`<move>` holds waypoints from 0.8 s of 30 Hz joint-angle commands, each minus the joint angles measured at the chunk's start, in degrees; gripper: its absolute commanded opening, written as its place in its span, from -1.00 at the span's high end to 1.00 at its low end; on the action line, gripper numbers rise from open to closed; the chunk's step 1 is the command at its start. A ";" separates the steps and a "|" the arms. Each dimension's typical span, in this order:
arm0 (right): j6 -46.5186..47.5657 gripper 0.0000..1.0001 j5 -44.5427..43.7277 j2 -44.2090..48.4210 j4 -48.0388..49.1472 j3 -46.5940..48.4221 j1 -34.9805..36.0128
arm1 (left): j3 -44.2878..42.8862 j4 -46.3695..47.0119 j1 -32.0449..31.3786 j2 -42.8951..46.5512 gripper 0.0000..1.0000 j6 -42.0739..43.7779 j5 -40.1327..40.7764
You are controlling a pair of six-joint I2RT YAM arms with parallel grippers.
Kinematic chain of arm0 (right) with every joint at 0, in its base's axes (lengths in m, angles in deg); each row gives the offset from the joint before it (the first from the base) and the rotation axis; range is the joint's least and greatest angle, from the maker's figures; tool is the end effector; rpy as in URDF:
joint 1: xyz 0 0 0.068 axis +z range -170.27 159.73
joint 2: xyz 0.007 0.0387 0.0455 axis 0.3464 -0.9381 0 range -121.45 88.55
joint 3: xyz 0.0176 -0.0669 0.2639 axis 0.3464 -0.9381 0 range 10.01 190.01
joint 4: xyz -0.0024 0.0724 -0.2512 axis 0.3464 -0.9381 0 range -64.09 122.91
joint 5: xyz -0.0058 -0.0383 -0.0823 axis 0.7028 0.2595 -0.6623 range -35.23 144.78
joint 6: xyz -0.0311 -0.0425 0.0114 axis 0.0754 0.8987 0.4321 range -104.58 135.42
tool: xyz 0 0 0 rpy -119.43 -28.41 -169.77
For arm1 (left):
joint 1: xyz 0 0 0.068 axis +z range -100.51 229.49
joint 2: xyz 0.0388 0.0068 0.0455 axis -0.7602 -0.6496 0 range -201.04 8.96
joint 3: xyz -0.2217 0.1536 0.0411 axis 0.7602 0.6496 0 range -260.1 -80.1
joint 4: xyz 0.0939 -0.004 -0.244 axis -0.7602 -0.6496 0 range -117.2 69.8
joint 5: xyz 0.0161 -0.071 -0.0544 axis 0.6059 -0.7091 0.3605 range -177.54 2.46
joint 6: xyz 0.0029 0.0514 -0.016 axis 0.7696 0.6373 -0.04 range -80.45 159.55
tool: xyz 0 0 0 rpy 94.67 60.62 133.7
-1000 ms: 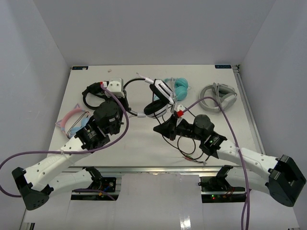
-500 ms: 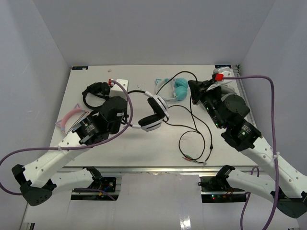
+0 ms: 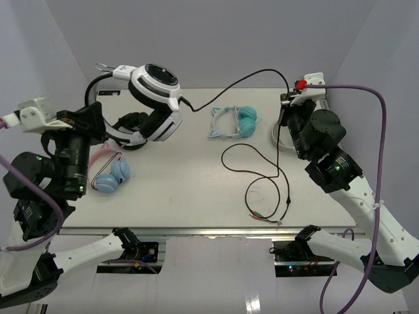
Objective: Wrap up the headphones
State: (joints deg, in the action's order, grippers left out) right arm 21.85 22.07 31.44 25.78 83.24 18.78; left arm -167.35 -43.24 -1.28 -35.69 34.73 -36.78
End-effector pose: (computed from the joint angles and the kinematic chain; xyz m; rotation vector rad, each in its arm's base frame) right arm 0.1661 0.1097 0.4771 -0.0951 1.4362 0.0641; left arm 0.0612 -0.0312 0.5414 -0.2583 1.3379 -0.2722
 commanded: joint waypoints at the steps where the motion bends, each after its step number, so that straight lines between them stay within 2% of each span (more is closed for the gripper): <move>1: 4.44 0.85 -0.97 -4.09 -0.73 8.17 -1.21 | -2.56 8.05 0.08 -0.23 1.00 5.29 3.98; 5: 7.73 0.85 0.47 -9.77 -4.33 19.50 -1.52 | -11.21 8.34 0.07 -3.44 1.00 10.11 5.71; 8: 11.28 0.85 4.57 -13.62 -4.49 31.37 -1.52 | -14.23 8.15 0.07 -4.70 1.00 10.23 5.40; 13: 13.12 0.85 7.04 -18.95 -4.72 42.57 -1.52 | -10.56 7.30 0.05 -1.61 1.00 5.75 1.94; 17: 7.19 0.85 12.03 -14.58 -4.93 33.62 -1.52 | -8.12 5.18 0.05 -0.47 1.00 3.59 0.61; 20: 3.91 0.85 20.25 -10.35 -4.26 19.29 -1.44 | -5.71 4.22 0.05 -0.09 1.00 2.07 0.58; 24: -0.80 0.85 29.63 -8.37 -1.02 4.98 -1.35 | -3.84 2.42 -0.03 -0.26 1.00 0.03 0.91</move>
State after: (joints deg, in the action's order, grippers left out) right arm 26.49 40.34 23.95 22.84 99.14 17.38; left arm -172.34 -41.30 -1.25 -35.48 39.42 -34.05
